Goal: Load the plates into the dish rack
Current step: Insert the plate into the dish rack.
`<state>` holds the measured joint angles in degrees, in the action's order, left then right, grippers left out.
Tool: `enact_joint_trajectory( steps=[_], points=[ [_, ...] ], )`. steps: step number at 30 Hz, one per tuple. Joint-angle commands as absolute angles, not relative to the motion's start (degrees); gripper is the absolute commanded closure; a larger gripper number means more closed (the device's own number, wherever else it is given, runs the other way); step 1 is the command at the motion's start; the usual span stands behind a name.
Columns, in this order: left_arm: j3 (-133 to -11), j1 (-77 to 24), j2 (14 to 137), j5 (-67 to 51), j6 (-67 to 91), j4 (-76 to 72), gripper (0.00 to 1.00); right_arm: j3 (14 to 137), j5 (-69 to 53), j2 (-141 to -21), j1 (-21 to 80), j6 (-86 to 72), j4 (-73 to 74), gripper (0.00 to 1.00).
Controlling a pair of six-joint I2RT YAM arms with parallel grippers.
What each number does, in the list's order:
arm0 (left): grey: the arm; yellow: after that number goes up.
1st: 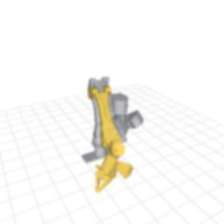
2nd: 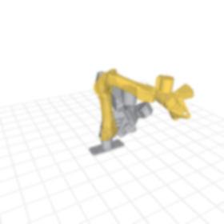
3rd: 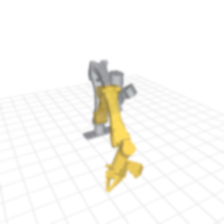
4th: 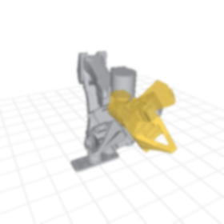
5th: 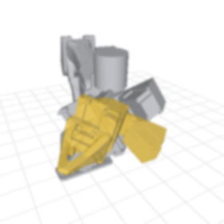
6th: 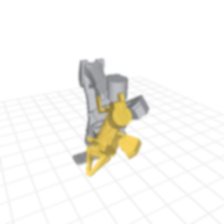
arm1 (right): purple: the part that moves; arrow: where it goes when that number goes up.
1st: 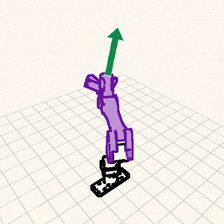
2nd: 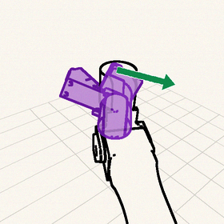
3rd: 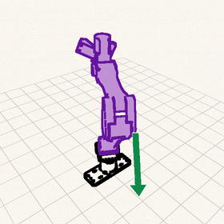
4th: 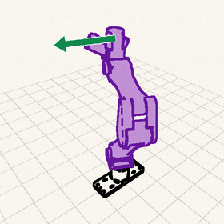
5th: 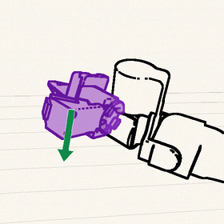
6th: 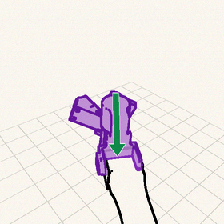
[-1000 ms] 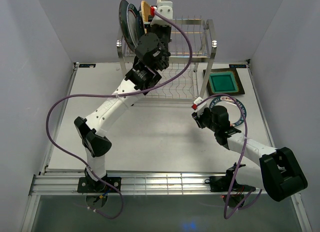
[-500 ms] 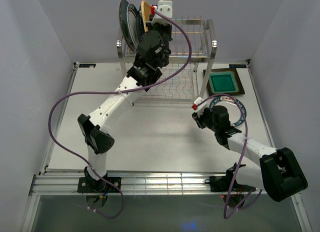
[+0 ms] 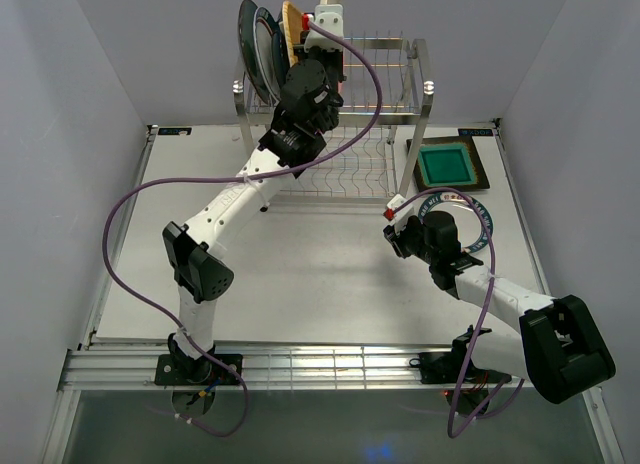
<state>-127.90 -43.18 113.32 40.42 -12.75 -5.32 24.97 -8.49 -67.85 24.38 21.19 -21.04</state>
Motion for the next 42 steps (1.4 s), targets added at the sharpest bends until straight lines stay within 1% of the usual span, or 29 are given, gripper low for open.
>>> enact_joint_trajectory(
  steps=[1,7,11,17,26,30,34,39,42],
  points=[
    [-130.87,-41.66,111.45,41.83,-12.13,-10.99,1.00,27.33,-9.75,-66.97,24.08,20.83,-21.97,0.63],
    [-130.07,-41.66,110.65,42.72,-9.93,-11.51,1.00,27.42,-9.76,-67.24,24.08,20.74,-21.88,0.63],
    [-131.22,-41.92,110.22,39.91,-8.79,-11.51,1.00,27.51,-9.76,-67.41,24.08,20.74,-21.80,0.63],
    [-134.29,-42.63,110.04,40.08,-9.05,-11.95,1.00,27.60,-9.84,-67.24,23.91,20.74,-21.62,0.63],
    [-134.65,-42.63,106.62,40.16,-10.37,-14.50,1.00,27.86,-10.28,-67.41,23.73,20.74,-21.36,0.63],
    [-133.77,-42.63,106.09,41.48,-13.27,-15.64,1.00,27.77,-10.37,-67.41,23.73,20.83,-21.18,0.63],
    [-129.56,-42.63,104.33,41.92,-16.17,-20.12,1.00,27.77,-10.46,-67.32,23.64,20.74,-21.18,0.63],
    [-130.08,-42.63,104.24,42.54,-18.80,-21.36,1.00,27.86,-10.72,-67.50,23.55,20.74,-21.09,0.63],
    [-128.06,-42.63,103.62,42.98,-19.07,-21.71,1.00,28.12,-10.90,-67.76,23.47,20.65,-20.92,0.63]
  ],
)
